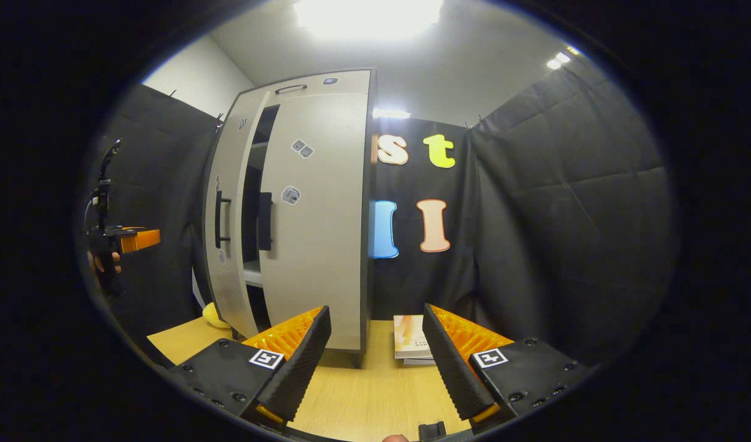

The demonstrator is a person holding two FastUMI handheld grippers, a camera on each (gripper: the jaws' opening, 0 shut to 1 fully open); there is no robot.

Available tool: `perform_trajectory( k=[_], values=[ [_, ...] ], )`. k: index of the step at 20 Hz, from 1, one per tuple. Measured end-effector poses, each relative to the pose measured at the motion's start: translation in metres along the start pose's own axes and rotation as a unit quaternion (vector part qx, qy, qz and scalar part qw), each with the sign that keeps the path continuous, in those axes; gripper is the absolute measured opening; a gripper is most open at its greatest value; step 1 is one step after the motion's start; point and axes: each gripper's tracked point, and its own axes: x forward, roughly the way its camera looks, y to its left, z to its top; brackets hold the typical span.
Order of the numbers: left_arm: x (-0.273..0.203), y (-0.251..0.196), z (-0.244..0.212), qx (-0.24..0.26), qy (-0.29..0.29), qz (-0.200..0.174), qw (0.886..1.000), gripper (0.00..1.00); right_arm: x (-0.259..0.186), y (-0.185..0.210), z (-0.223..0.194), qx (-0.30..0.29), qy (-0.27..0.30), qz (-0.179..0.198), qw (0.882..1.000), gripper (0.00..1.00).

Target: Grasp the bottle in the cabinet with the left hand and place it on the coaster, then close the right door with the right hand and the left door with the left hand.

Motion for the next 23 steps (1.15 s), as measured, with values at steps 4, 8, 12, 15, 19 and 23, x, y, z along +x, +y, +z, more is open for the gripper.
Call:
perform_trajectory(
  k=[4, 8, 12, 15, 19, 23],
  values=[
    [-0.026, 0.017, -0.002, 0.003, 0.001, -0.001, 1.0, 0.87, -0.014, 0.015, 0.007, 0.007, -0.006, -0.004, 1.0, 0.96],
    [-0.051, 0.039, 0.0, 0.014, -0.004, 0.006, 1.0, 0.86, -0.03, 0.025, 0.015, 0.012, -0.013, -0.012, 1.0, 0.92],
    [-0.074, 0.055, -0.002, 0.024, -0.007, 0.011, 1.0, 0.86, -0.045, 0.033, 0.022, 0.016, -0.02, -0.019, 1.0, 0.96],
    [-0.089, 0.065, -0.01, 0.026, 0.0, 0.013, 1.0, 0.86, -0.054, 0.04, 0.026, 0.02, -0.023, -0.021, 0.999, 0.96],
    [-0.105, 0.077, -0.018, 0.016, 0.009, 0.014, 1.0, 0.84, -0.064, 0.049, 0.027, 0.022, -0.026, -0.022, 0.999, 0.96],
    [-0.114, 0.086, -0.023, 0.015, 0.016, 0.016, 1.0, 0.87, -0.07, 0.055, 0.026, 0.022, -0.024, -0.021, 0.999, 0.96]
  ],
)
